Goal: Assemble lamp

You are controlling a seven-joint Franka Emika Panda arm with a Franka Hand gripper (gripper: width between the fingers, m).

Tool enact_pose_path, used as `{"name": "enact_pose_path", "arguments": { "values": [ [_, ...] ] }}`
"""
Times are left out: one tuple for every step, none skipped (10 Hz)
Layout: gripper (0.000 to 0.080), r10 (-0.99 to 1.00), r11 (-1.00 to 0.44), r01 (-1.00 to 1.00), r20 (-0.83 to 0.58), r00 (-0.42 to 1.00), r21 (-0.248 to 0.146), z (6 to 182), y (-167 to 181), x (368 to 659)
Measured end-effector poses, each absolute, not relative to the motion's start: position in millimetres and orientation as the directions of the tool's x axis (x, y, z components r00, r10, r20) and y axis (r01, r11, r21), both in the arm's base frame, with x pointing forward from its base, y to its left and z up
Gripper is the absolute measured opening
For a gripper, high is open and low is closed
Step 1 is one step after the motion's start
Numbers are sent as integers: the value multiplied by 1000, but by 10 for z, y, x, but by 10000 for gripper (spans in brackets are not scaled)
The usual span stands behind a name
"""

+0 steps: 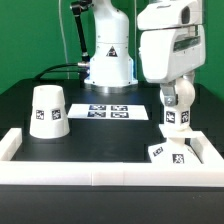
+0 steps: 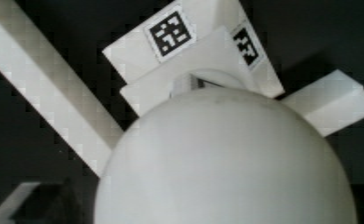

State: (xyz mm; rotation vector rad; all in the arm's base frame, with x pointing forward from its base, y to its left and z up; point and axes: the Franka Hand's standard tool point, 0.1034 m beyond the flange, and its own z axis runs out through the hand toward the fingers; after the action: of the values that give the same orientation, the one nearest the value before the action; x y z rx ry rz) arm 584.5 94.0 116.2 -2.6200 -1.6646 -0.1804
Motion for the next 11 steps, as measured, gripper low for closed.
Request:
{"name": "enact_pose_path", "arguments": {
  "values": [
    [699,926,-368,929,101,363,43,1144,938,5835],
    [699,960,-273,960,83,268,55,1130,925,5830],
    [699,969,-238,969,76,233,60,1128,922,5830],
    [699,985,-166,984,59,162,71,1129,916,5833],
    [699,991,-129,987,47,125,93,1140,922,5848],
    [699,993,-117,989,43,114,94,1135,916,5845],
    [597,992,-123,988,43,120,93,1131,909,5844],
    [576,992,-124,988,43,120,93,1131,907,5844],
    [576,992,-125,988,43,121,93,1131,906,5845],
    [576,988,-154,984,46,151,91,1131,906,5845],
    [576,987,-155,984,46,152,91,1131,900,5846]
  ]
}}
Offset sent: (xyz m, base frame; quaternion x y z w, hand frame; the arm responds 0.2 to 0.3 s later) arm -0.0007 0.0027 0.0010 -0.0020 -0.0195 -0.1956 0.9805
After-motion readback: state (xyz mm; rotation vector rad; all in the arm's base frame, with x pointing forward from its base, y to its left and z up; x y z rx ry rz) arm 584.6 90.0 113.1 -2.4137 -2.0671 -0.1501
